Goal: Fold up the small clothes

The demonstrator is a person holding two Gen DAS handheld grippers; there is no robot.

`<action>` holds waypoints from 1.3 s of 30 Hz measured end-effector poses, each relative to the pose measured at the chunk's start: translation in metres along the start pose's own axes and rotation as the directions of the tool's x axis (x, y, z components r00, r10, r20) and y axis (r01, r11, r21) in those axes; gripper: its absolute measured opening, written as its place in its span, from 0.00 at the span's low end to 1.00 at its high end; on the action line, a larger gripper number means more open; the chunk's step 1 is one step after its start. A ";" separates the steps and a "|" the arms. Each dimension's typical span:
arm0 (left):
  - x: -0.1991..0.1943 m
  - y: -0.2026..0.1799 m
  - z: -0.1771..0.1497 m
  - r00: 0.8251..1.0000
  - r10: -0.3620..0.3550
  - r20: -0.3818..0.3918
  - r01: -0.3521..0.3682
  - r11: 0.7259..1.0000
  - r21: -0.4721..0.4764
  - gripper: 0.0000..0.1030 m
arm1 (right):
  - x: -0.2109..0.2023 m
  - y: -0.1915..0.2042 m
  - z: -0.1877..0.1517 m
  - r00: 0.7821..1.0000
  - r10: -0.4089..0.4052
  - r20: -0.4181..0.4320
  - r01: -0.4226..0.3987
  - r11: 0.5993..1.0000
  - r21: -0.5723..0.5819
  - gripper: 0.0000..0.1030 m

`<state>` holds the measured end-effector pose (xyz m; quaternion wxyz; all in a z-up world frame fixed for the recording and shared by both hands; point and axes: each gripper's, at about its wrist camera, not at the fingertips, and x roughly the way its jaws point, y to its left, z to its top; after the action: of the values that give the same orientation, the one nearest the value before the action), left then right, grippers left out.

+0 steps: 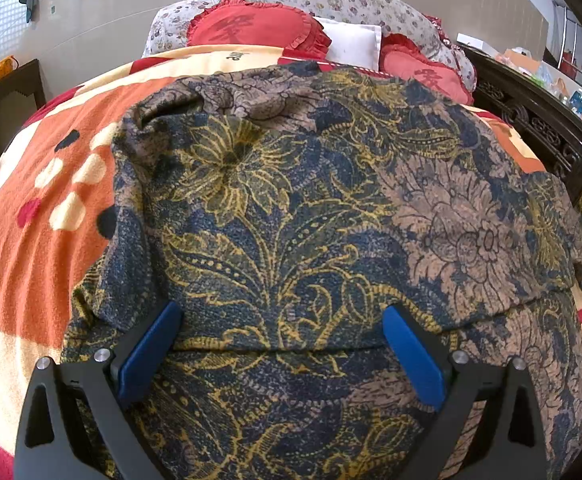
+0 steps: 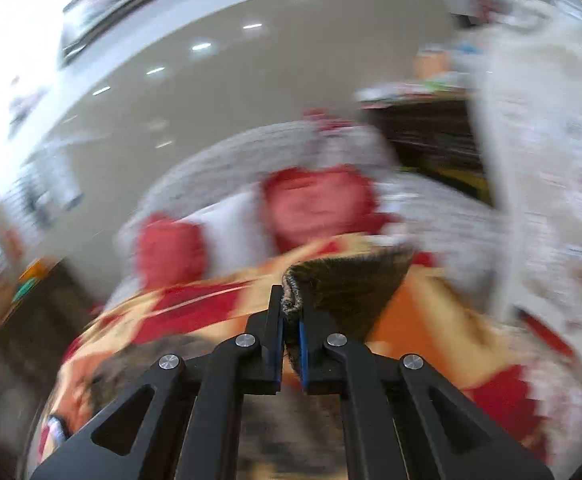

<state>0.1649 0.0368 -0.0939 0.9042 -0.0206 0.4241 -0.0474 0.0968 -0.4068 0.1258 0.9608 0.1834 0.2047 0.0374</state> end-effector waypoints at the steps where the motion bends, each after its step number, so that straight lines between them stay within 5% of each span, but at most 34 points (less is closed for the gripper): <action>1: 0.000 0.000 0.000 1.000 -0.001 0.000 0.001 1.000 0.000 1.00 | 0.013 0.029 -0.011 0.998 0.065 -0.021 -0.066 0.998 -0.021 0.13; 6: -0.006 0.002 0.001 0.999 -0.031 0.011 0.031 0.999 -0.018 1.00 | 0.101 0.126 -0.094 0.952 0.247 -0.182 -0.251 0.968 0.003 0.13; 9: -0.020 0.008 0.004 0.996 -0.080 0.032 0.081 0.996 -0.047 0.99 | 0.163 0.150 -0.165 0.919 0.188 -0.348 -0.198 0.980 0.006 0.13; 12: -0.040 0.008 0.014 0.975 -0.200 0.094 0.207 0.975 -0.081 0.99 | 0.190 0.158 -0.216 0.883 0.116 -0.455 -0.158 0.986 -0.055 0.13; 14: -0.040 -0.004 0.023 0.957 -0.273 0.097 0.279 0.959 -0.055 0.99 | 0.186 0.162 -0.226 0.892 0.095 -0.443 -0.152 0.984 -0.095 0.14; 18: -0.012 -0.047 0.042 0.909 -0.416 -0.016 0.416 0.909 0.014 0.93 | 0.172 0.163 -0.224 0.898 0.079 -0.433 -0.162 0.974 -0.157 0.29; 21: 0.019 -0.077 0.049 0.866 -0.484 -0.125 0.490 0.872 0.019 0.90 | 0.146 0.166 -0.238 0.898 0.025 -0.439 -0.155 0.952 -0.262 0.29; 25: 0.033 -0.087 0.050 0.850 -0.513 -0.121 0.513 0.858 -0.026 0.89 | 0.108 0.155 -0.248 0.914 -0.055 -0.402 -0.092 0.937 -0.337 0.31; 27: 0.033 -0.084 0.053 0.803 -0.585 -0.114 0.578 0.811 -0.085 0.84 | 0.095 0.146 -0.248 0.930 -0.078 -0.360 -0.044 0.946 -0.320 0.33; 28: 0.034 -0.083 0.054 0.757 -0.642 -0.121 0.630 0.767 -0.125 0.78 | 0.091 0.141 -0.248 0.936 -0.101 -0.336 -0.009 0.950 -0.311 0.34; 30: 0.037 -0.082 0.056 0.723 -0.676 -0.141 0.659 0.737 -0.153 0.63 | 0.092 0.133 -0.247 0.933 -0.124 -0.338 0.023 0.957 -0.288 0.34; 35: 0.052 -0.073 0.063 0.681 -0.719 -0.136 0.681 0.691 -0.244 0.61 | 0.103 0.118 -0.246 0.921 -0.113 -0.374 0.036 0.978 -0.207 0.34; 38: 0.061 -0.075 0.072 0.699 -0.703 -0.129 0.655 0.702 -0.278 0.59 | 0.107 0.118 -0.246 0.918 -0.115 -0.379 0.039 0.979 -0.202 0.34; 39: 0.061 -0.076 0.075 0.719 -0.682 -0.131 0.633 0.721 -0.280 0.45 | 0.108 0.118 -0.246 0.917 -0.118 -0.380 0.041 0.978 -0.202 0.34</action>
<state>0.2560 -0.0450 -0.0869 0.7656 -0.2629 0.4903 -0.3231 0.0952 -0.1982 -0.0808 0.9146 0.0711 0.3946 0.0533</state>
